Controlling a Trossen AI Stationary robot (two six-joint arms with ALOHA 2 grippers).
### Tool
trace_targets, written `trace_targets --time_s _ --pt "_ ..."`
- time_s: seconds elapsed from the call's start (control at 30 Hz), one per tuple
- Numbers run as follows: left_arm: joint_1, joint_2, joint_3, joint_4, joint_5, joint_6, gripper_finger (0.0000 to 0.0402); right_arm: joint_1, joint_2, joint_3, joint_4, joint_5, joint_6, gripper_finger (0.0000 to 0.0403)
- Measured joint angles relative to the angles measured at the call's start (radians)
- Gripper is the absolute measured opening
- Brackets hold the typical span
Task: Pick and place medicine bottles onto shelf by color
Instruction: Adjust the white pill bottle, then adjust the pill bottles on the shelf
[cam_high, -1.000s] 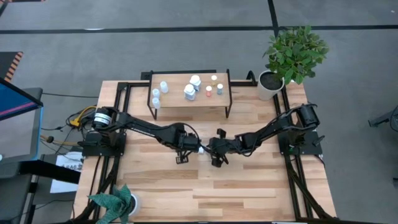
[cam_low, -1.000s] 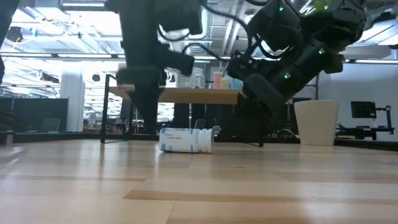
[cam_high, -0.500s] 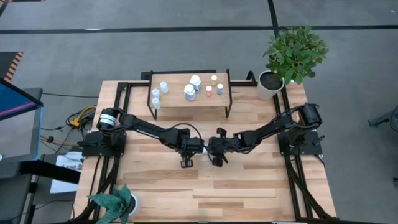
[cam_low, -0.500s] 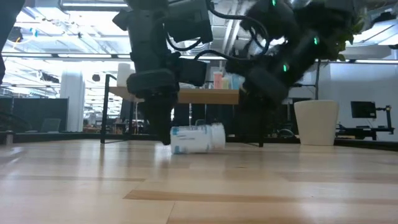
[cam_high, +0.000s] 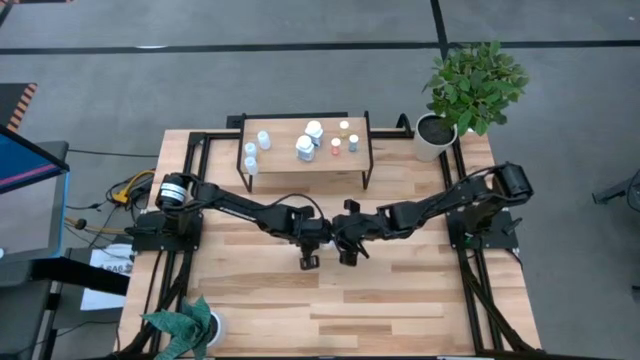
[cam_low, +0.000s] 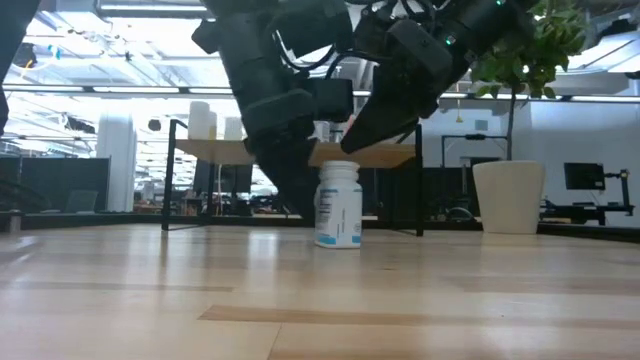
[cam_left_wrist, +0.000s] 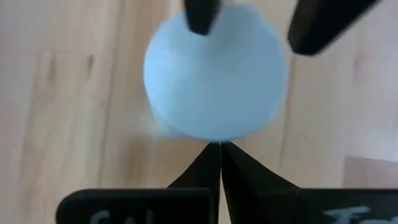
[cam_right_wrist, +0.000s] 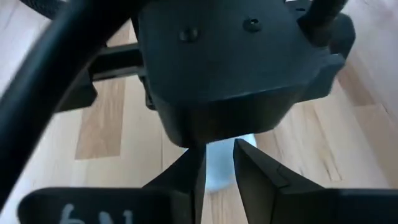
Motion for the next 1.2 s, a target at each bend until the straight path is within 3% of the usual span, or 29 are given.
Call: trace_targets --time_s 0.37,0.63,0.83,1.0,1.2 --pt "-0.001 -0.002 0.002 -0.057 0.012 -0.017 0.0 0.001 -0.05 0.0 -0.038 0.0 -0.014 0.0107" --pt "-0.002 -0.094 0.024 -0.276 0.003 0.008 0.0 0.006 -0.24 -0.001 -0.305 0.008 -0.014 0.0107" --pt "-0.04 -0.148 0.015 -0.448 -0.012 -0.002 0.0 0.031 -0.364 -0.177 -0.355 0.007 0.051 0.0107" --pt "-0.106 -0.223 -0.071 -0.391 -0.016 -0.014 0.0 0.114 -0.427 -0.43 -0.138 0.004 0.181 0.0107" --pt "-0.156 -0.303 -0.298 0.029 -0.018 -0.051 0.0 0.181 -0.384 -0.623 0.258 0.005 0.248 0.0107"
